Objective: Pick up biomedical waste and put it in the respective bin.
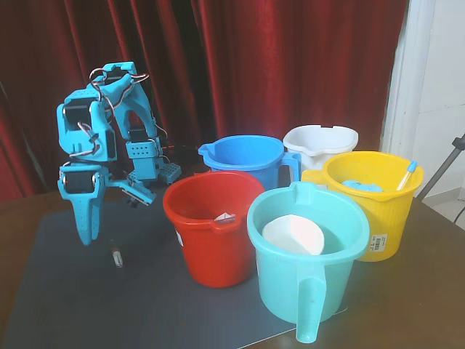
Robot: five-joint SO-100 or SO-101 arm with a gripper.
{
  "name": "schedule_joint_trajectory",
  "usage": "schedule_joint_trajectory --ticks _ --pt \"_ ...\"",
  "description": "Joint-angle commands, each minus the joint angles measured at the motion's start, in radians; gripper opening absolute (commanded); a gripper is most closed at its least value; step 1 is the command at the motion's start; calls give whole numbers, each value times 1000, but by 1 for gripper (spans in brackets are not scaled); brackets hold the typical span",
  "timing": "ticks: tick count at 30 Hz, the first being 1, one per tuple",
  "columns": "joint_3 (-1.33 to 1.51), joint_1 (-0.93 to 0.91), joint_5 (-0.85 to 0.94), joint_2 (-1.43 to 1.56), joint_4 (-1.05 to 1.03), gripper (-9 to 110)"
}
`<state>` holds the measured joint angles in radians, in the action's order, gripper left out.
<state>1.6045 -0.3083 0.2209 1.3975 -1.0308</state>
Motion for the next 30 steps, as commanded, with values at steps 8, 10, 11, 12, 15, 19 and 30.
schedule_joint_trajectory --ticks 8,10,11,12,15,19,30 --pt "-18 -3 6 32 -104 15" --pt "-28 -5 6 34 -146 16" --pt "-44 -5 6 34 -176 16" --pt "-72 -5 8 34 -219 16" --pt "-129 2 8 34 -296 16" --pt "-129 8 0 32 -302 15" --pt "-129 66 -8 14 -233 15"
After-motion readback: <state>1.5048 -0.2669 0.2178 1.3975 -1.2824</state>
